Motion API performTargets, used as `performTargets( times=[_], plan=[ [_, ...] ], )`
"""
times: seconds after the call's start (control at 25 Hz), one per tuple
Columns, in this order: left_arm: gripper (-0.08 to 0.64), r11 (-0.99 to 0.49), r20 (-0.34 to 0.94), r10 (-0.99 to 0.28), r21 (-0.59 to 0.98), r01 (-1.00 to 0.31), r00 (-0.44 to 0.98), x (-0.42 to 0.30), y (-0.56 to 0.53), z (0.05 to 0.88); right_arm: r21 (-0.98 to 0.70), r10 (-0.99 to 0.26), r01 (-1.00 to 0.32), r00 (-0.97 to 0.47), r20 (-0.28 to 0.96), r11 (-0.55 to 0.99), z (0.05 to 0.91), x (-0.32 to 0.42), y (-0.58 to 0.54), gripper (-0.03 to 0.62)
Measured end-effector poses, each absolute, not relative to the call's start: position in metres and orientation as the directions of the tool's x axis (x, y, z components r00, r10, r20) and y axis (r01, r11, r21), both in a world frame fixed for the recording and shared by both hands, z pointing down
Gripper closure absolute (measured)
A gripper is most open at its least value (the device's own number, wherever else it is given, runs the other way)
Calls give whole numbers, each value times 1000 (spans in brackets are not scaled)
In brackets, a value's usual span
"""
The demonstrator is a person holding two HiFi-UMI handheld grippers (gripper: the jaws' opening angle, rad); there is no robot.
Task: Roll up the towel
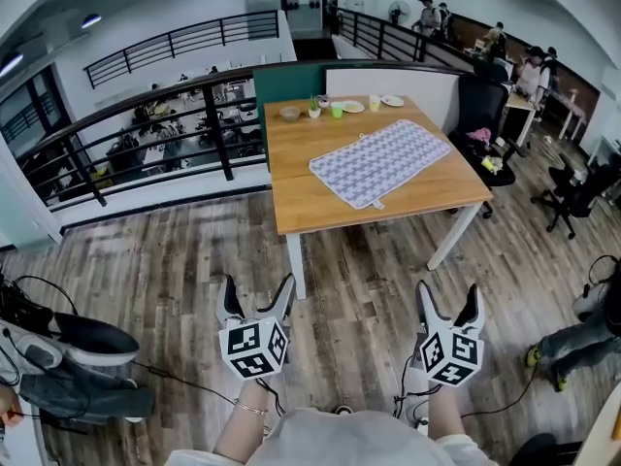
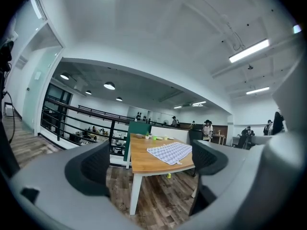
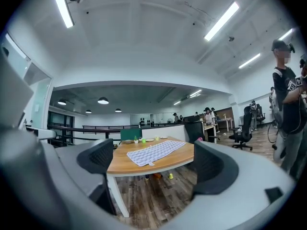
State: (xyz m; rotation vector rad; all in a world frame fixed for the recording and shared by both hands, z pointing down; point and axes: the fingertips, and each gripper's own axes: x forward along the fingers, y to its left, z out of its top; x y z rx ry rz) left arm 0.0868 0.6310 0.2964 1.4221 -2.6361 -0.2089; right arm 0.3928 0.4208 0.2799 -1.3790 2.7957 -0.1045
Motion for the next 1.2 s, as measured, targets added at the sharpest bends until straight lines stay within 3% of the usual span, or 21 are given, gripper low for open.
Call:
performTargets(
  times=[0.68,1.2],
  plan=[
    [37,500,132,-866,209,-840,-483,65,627,330,-89,-832,-837,-546,97,540,312,392,435,84],
    [37,480,160,-876,198,-854,-455,16,540,345,-93,-845,-854,-519,129,511,324,352,346,109]
  ],
)
